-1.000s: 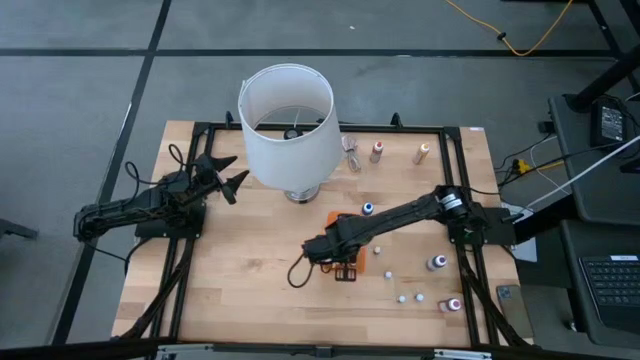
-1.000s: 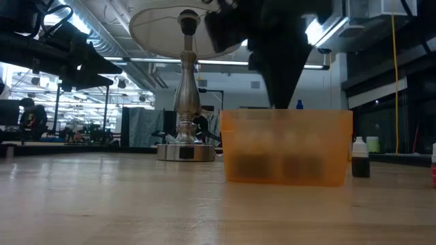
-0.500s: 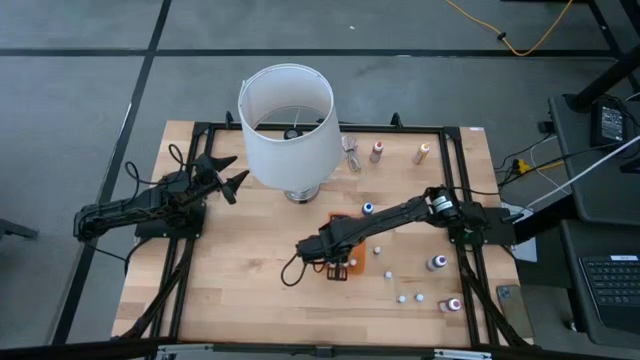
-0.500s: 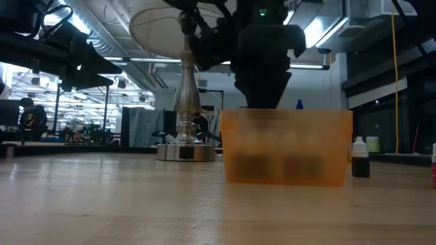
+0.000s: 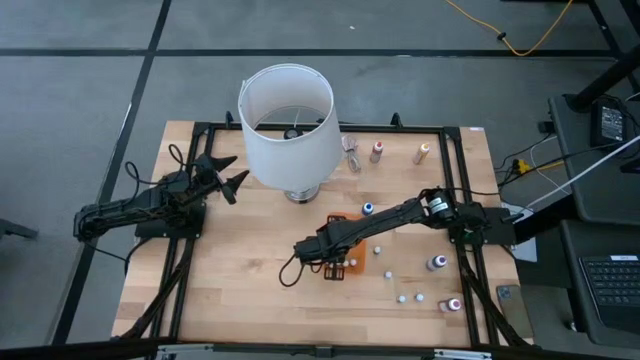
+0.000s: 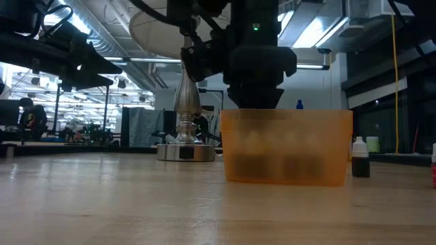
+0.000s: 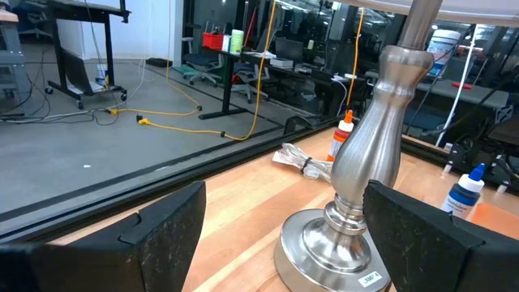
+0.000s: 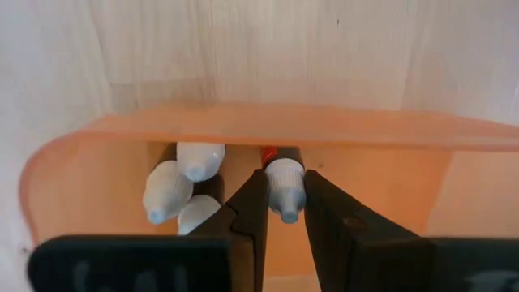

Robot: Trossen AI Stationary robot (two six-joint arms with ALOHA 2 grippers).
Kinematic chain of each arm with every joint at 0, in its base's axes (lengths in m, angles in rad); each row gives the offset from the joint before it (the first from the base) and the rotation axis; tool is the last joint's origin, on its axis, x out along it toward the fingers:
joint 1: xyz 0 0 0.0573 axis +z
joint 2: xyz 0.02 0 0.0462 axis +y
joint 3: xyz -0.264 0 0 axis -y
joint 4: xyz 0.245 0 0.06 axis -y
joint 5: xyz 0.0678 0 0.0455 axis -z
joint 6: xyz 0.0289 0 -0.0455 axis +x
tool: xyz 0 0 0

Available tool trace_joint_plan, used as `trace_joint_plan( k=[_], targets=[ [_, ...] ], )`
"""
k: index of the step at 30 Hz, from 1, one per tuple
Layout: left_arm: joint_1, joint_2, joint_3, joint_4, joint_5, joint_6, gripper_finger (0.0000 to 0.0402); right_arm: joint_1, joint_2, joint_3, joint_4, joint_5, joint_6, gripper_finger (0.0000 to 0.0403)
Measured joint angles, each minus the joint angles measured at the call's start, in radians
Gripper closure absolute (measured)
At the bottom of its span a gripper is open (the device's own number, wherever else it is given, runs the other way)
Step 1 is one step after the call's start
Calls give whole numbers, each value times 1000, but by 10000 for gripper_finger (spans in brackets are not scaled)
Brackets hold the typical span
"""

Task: Pick & Place food coloring
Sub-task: Put the small red food coloring bottle into the orange bin

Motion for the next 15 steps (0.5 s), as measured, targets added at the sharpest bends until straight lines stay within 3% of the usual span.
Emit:
trace_joint_plan(
  k=[15],
  targets=[
    [0,0,0,0,0,0,80,0,1,0,28,-1,4,303]
  ],
)
